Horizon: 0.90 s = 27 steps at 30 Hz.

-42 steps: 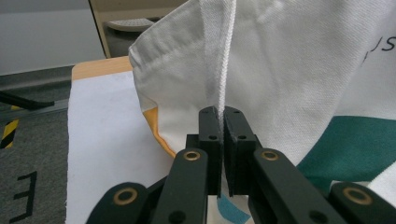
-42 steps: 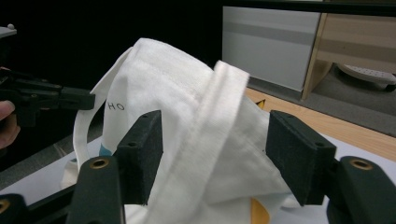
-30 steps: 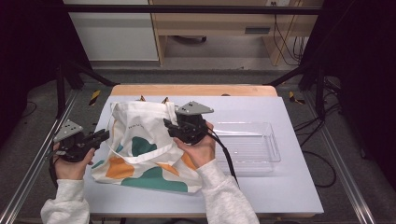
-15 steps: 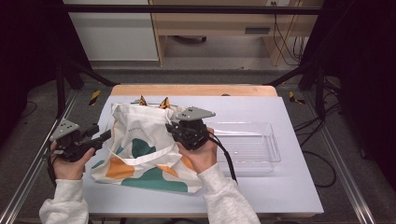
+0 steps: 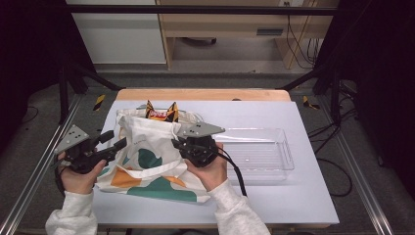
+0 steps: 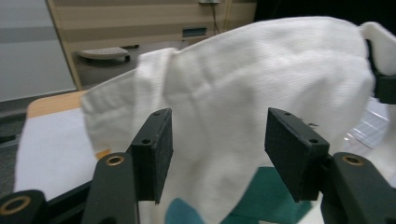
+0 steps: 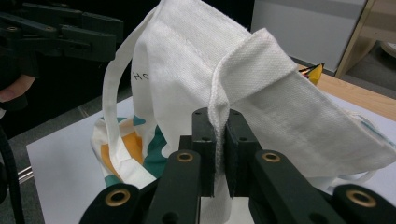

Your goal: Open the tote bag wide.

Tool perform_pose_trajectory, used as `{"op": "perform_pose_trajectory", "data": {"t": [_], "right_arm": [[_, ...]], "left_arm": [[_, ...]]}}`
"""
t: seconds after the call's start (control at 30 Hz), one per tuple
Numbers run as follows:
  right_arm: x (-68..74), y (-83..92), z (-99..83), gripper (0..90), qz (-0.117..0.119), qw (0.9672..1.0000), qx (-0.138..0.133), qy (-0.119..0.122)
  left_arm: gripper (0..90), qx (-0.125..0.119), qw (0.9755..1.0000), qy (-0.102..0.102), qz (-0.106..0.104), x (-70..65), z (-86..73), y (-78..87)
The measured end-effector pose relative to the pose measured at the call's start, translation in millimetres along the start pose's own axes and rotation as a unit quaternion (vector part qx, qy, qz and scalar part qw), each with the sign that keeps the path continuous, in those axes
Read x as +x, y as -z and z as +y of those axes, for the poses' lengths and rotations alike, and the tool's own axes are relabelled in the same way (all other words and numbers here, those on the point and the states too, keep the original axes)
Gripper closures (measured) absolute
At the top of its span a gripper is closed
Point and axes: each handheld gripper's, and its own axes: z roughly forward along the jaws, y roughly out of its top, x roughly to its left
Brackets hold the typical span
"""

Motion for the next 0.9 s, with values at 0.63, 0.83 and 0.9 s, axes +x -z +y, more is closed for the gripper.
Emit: {"op": "perform_pose_trajectory", "data": {"t": [0.63, 0.83, 0.9], "right_arm": [[3.5, 1.9, -8.5, 68.1, 0.009, 0.9998, -0.015, -0.002], [5.0, 11.0, 0.8, 57.6, 0.008, 0.9990, -0.044, 0.001], [5.5, 13.4, 4.7, 54.9, 0.009, 0.9984, -0.055, -0.002]], "left_arm": [[88.6, 0.052, 0.9983, -0.026, 0.007, -23.1, -19.8, -19.1], [88.9, 0.060, 0.9977, -0.030, 0.005, -22.3, -27.3, -13.4], [89.0, 0.063, 0.9975, -0.030, 0.003, -22.6, -29.4, -12.5]]}}
